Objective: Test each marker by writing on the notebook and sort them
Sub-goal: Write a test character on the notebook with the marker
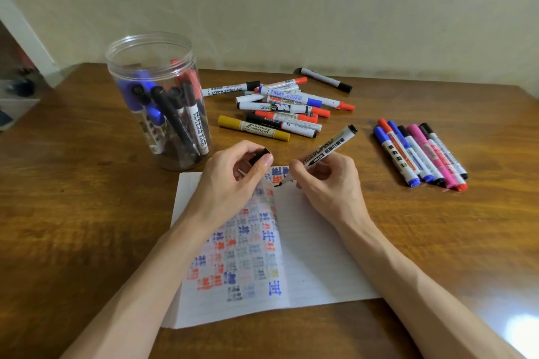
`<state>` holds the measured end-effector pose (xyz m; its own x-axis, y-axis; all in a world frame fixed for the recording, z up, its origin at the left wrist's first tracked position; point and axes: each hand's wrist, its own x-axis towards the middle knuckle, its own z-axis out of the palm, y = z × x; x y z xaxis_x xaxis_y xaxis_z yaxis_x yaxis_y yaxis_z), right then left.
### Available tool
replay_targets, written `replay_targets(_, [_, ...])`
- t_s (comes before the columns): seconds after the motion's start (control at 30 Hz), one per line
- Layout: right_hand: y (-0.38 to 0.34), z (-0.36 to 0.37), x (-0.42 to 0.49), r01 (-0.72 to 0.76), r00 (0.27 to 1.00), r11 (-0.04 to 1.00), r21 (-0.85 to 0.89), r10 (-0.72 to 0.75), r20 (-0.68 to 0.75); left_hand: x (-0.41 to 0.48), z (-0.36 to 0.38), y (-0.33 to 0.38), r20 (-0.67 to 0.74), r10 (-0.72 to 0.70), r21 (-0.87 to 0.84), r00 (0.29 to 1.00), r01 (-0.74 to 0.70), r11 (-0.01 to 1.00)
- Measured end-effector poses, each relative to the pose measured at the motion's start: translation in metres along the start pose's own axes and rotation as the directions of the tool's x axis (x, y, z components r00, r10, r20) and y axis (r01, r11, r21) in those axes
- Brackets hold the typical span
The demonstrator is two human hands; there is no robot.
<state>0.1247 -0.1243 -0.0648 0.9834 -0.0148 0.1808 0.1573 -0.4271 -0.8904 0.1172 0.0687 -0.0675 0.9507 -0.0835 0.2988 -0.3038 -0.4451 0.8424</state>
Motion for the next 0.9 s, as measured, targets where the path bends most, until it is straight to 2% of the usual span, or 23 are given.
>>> replay_targets(0.3, [-0.0007, 0.0041, -0.0007, 0.054, 0.998, 0.998, -0.025, -0.053, 0.033, 0.0002, -0.0001, -0.0003, -0.003, 0.01, 0.005, 1.0, -0.01, 1.0])
replay_targets(0.53, [0.0008, 0.0011, -0.0006, 0.011, 1.0, 1.0, -0.02, -0.011, -0.001, -0.0009, -0.0004, 0.003, -0.013, 0.013, 0.012, 1.0, -0.013, 1.0])
replay_targets(0.8, [-0.0034, 0.0038, -0.0026, 0.05, 0.998, 0.999, -0.018, -0.049, 0.05, -0.0011, -0.0006, 0.0048, -0.019, 0.016, 0.021, 1.0, -0.016, 1.0])
replay_targets(0.9, [-0.0029, 0.0035, -0.0034, 0.041, 0.999, 0.999, -0.035, -0.04, 0.016, -0.0012, -0.0005, 0.0049, -0.014, 0.015, 0.016, 1.0, -0.015, 1.0])
